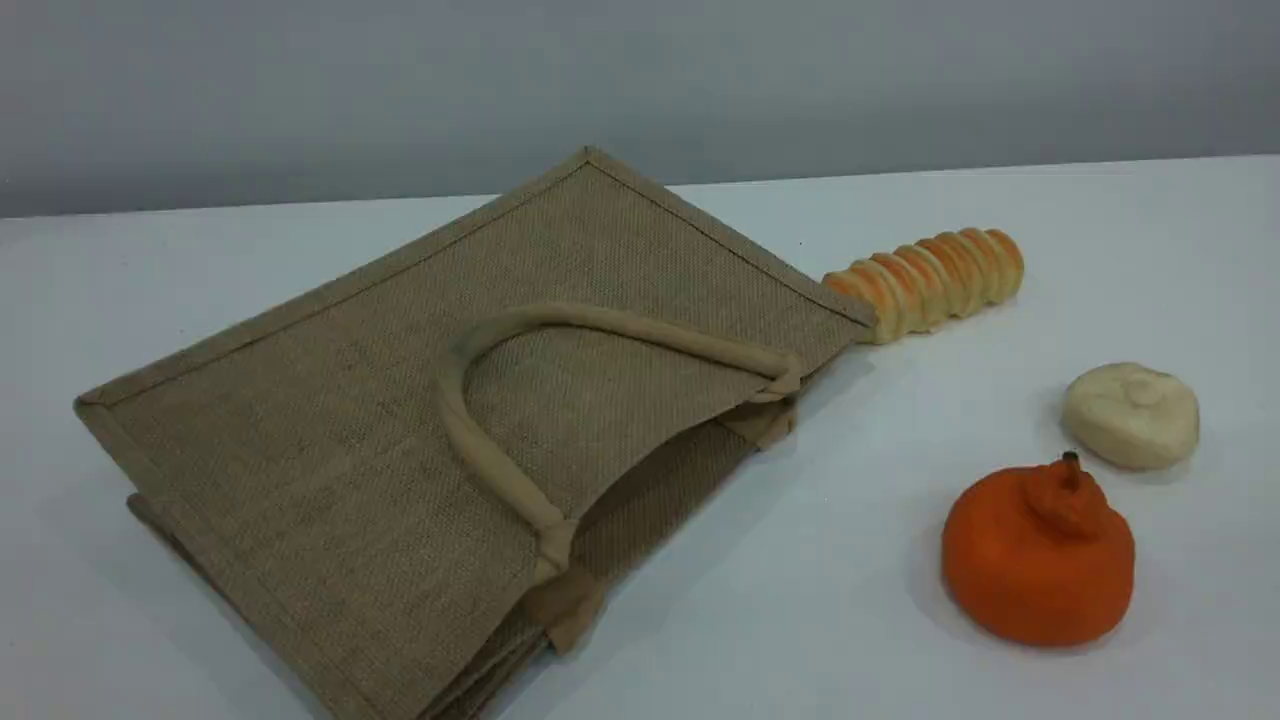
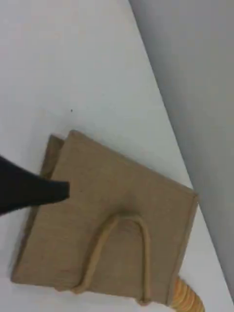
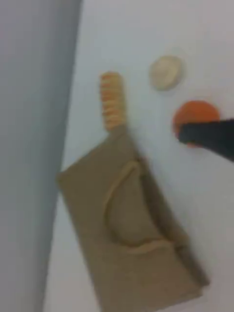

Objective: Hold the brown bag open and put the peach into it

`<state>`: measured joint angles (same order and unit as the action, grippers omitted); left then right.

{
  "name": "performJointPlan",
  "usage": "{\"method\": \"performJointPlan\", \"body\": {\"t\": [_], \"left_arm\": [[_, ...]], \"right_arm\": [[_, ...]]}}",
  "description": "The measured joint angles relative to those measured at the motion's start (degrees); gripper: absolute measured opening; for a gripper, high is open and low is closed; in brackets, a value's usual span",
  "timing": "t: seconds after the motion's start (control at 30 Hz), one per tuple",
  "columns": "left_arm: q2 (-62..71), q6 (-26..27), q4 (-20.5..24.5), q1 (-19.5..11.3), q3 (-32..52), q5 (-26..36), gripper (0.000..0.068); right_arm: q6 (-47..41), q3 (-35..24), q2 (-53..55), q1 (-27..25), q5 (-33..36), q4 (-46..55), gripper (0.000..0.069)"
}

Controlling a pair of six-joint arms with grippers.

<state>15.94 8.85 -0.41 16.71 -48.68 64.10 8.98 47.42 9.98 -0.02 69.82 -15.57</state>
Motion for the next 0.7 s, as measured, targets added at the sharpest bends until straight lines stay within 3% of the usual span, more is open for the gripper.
{"method": "performJointPlan", "body": {"t": [0.3, 0.7], "left_arm": [[-12.36, -2.59, 0.41, 0.00, 17.05, -3.82, 0.0556], [-12.31, -7.15, 0.41, 0.00, 19.85, -2.55, 0.0556]], "right_arm": [[0.05, -16.60, -3.44, 0.04, -7.86, 6.02, 0.0589], [0.05, -18.37, -3.72, 0.04, -8.57, 7.35, 0.0589]]}}
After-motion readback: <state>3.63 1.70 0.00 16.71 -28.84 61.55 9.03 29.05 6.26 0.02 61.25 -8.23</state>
